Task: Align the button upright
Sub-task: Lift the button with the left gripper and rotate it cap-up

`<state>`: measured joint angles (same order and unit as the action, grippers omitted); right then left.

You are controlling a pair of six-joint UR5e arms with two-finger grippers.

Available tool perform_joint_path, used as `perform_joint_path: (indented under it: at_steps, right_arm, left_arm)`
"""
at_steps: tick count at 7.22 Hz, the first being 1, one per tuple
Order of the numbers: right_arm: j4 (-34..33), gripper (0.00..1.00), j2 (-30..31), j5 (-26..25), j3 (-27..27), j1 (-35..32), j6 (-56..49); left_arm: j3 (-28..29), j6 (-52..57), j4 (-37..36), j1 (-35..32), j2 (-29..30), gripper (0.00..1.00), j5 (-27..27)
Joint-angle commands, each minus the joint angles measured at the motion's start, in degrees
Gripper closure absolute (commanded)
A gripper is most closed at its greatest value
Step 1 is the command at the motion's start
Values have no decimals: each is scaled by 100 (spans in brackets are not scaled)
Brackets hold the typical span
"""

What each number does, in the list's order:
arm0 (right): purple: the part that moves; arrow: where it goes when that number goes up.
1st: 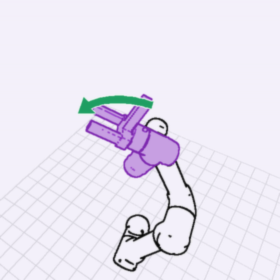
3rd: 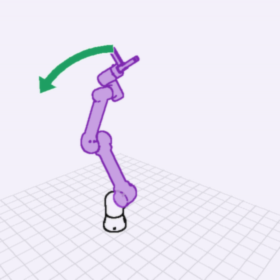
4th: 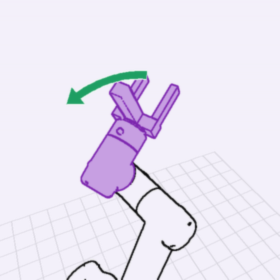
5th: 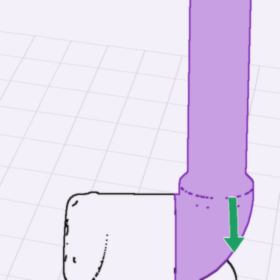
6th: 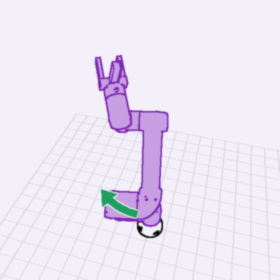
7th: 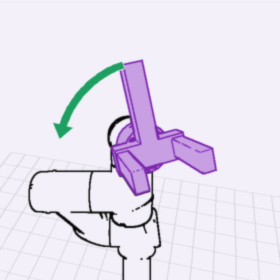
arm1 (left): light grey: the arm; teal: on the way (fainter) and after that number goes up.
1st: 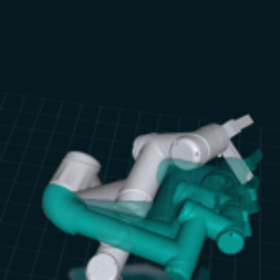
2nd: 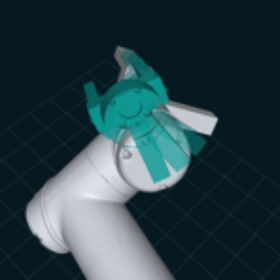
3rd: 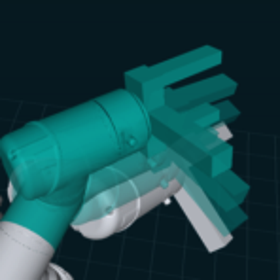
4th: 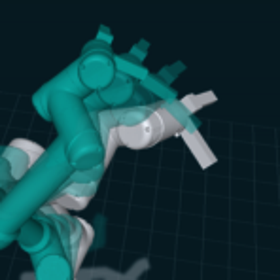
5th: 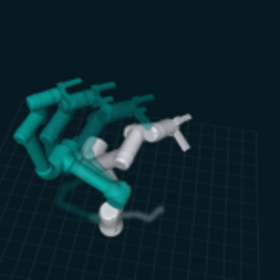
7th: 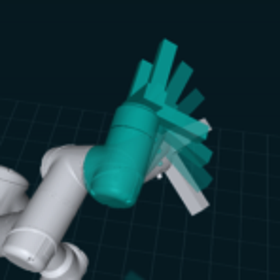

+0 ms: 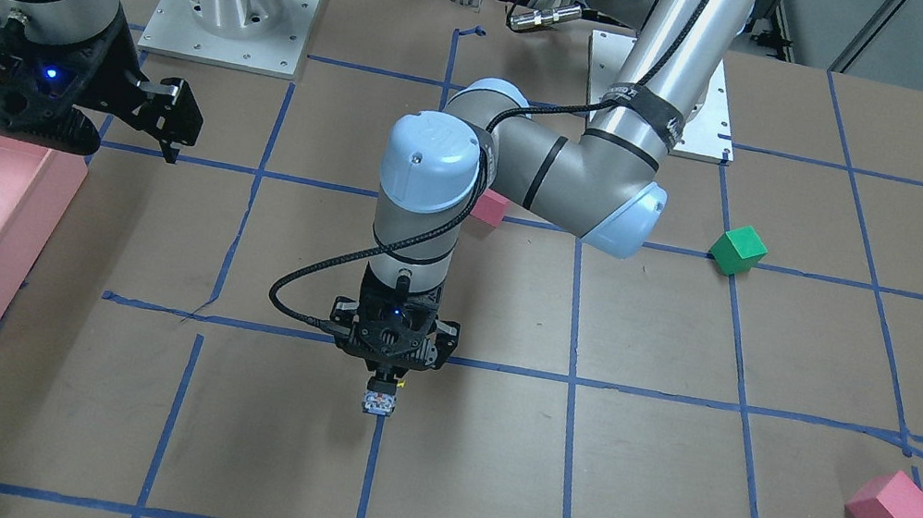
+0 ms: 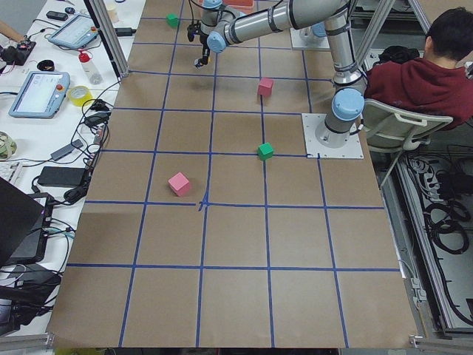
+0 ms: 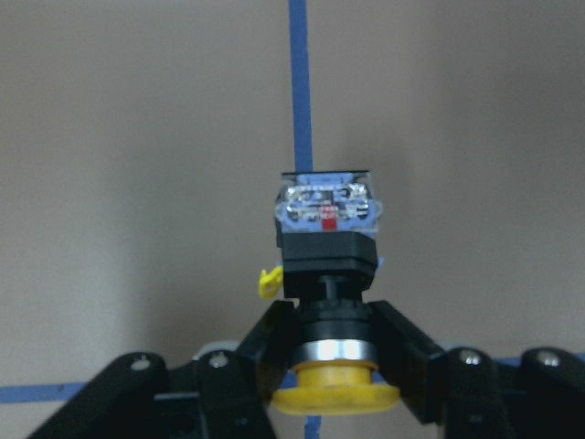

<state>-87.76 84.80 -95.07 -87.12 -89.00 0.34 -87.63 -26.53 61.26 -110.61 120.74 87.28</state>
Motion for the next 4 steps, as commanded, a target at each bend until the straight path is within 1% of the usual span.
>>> perform_joint_path:
  at_steps: [1,2,3,4]
  right_arm:
    - [57,0,36,33,45,-73,36]
    - [57,0,62,50,89,-152,27]
    - [48,0,63,50,89,-187,36]
    - [48,0,54,50,89,-188,36]
  left_arm:
    - [499,-990,1123,189,229,97,-754]
    - [632,-1273,1177,346,396,100,-1375]
    - [711,-1267,1448,617,476,100,-1581]
    - [712,-1110,1433,663,624,97,-1722]
